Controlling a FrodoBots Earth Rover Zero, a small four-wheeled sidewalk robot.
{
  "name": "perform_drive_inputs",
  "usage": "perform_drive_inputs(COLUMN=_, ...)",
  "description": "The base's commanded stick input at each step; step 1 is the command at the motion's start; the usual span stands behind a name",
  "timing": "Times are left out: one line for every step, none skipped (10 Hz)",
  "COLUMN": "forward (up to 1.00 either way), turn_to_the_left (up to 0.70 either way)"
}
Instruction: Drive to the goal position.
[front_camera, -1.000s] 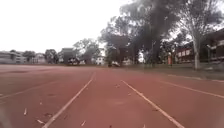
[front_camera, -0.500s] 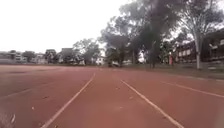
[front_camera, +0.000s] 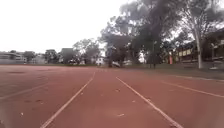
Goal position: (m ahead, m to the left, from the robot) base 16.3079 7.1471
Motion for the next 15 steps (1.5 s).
perform_drive_inputs(forward=0.45, turn_to_the_left=0.0)
perform_drive_inputs(forward=0.45, turn_to_the_left=0.0)
perform_drive_inputs(forward=0.45, turn_to_the_left=0.0)
perform_drive_inputs(forward=0.45, turn_to_the_left=0.0)
perform_drive_inputs(forward=0.45, turn_to_the_left=0.0)
perform_drive_inputs(forward=0.45, turn_to_the_left=0.0)
perform_drive_inputs(forward=0.45, turn_to_the_left=0.0)
perform_drive_inputs(forward=0.45, turn_to_the_left=0.0)
perform_drive_inputs(forward=0.45, turn_to_the_left=0.0)
perform_drive_inputs(forward=0.45, turn_to_the_left=0.0)
perform_drive_inputs(forward=0.45, turn_to_the_left=0.0)
perform_drive_inputs(forward=0.45, turn_to_the_left=0.0)
perform_drive_inputs(forward=0.45, turn_to_the_left=0.0)
perform_drive_inputs(forward=0.45, turn_to_the_left=0.0)
perform_drive_inputs(forward=0.45, turn_to_the_left=0.0)
